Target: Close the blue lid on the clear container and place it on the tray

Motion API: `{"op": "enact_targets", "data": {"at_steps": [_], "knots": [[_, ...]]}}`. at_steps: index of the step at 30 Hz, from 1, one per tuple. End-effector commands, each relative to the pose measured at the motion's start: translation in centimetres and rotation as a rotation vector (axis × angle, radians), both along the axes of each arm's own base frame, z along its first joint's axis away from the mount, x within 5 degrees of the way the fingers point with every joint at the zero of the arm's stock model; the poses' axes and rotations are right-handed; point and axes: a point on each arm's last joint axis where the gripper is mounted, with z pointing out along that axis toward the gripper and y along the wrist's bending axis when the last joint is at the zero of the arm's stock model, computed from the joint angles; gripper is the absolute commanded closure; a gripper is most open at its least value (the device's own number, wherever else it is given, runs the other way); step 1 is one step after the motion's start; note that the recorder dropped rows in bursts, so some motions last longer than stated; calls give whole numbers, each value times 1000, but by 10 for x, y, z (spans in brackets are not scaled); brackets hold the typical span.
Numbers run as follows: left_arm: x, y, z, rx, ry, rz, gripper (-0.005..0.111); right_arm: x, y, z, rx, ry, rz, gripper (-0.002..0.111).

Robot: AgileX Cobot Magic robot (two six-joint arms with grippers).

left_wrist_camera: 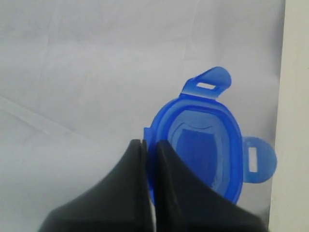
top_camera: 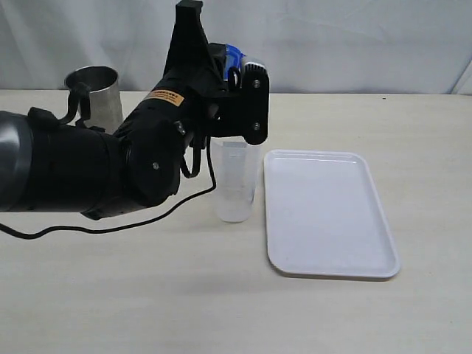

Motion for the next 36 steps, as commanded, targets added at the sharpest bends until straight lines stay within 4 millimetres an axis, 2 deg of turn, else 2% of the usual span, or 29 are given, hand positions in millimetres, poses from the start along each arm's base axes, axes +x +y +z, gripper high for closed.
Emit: {"op": "enact_targets", "data": {"at_steps": [1,7,24,36], "knots": [[-6,-3,2,23,-24,-7,107,0,0,-1,-3,1,2,104],[-15,-14,-2,39,20,-73,107,0,0,-1,-3,1,2,104],[-17,-19,-9,44,89,-132,107,0,0,-1,-3,1,2,104],[-16,-17,-6,30,61,-104,107,0,0,-1,-3,1,2,104]]}}
